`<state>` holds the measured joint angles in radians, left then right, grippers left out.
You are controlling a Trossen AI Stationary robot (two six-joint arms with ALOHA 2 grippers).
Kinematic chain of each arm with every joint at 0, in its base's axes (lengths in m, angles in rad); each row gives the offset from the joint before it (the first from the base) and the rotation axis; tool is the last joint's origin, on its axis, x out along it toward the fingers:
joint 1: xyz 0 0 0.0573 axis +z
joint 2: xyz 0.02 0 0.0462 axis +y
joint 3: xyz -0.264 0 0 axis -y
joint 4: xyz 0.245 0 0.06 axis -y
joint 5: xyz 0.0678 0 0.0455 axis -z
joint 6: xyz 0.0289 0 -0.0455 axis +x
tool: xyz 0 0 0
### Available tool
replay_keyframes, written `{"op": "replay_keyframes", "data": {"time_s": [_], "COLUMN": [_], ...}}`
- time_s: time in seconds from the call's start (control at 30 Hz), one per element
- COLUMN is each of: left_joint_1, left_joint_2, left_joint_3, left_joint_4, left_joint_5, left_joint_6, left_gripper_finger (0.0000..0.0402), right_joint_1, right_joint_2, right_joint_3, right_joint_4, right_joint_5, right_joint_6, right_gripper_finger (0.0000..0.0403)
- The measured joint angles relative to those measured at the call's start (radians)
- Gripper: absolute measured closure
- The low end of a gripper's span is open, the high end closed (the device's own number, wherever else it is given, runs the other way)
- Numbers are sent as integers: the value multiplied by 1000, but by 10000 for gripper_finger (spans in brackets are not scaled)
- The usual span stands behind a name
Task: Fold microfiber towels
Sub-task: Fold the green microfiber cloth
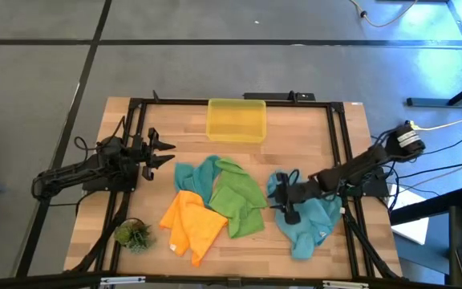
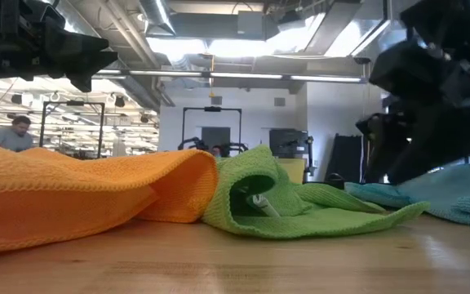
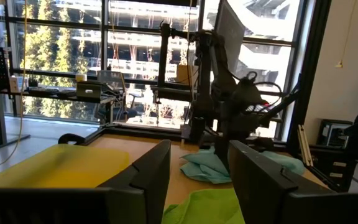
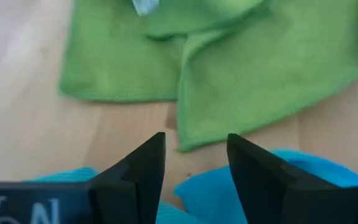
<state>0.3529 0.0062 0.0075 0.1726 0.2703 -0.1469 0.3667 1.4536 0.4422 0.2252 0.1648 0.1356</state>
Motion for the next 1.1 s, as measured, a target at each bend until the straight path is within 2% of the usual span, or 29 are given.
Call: {"op": "replay_keyframes", "data": {"time_s": [0.13,0.37,0.57,0.97,1.1], "left_joint_1": [0,0,0,0,0], "left_joint_2": [0,0,0,0,0], "left_joint_3": [0,0,0,0,0], "left_joint_4": [0,0,0,0,0], "left_joint_5": [0,0,0,0,0], "left_joint_6": [0,0,0,0,0], "left_gripper_finger": [248,248,248,248,248], "right_joint_1": [11,-50,-84,-113,-117], "right_joint_2": [45,53,97,187,185], "right_joint_3": [15,17,17,19,18], "right_joint_4": [20,75,42,203,202], "right_joint_5": [14,-135,-147,-255,-257], "right_joint_6": [127,385,454,507,486], "right_gripper_finger": [228,228,228,230,266]}}
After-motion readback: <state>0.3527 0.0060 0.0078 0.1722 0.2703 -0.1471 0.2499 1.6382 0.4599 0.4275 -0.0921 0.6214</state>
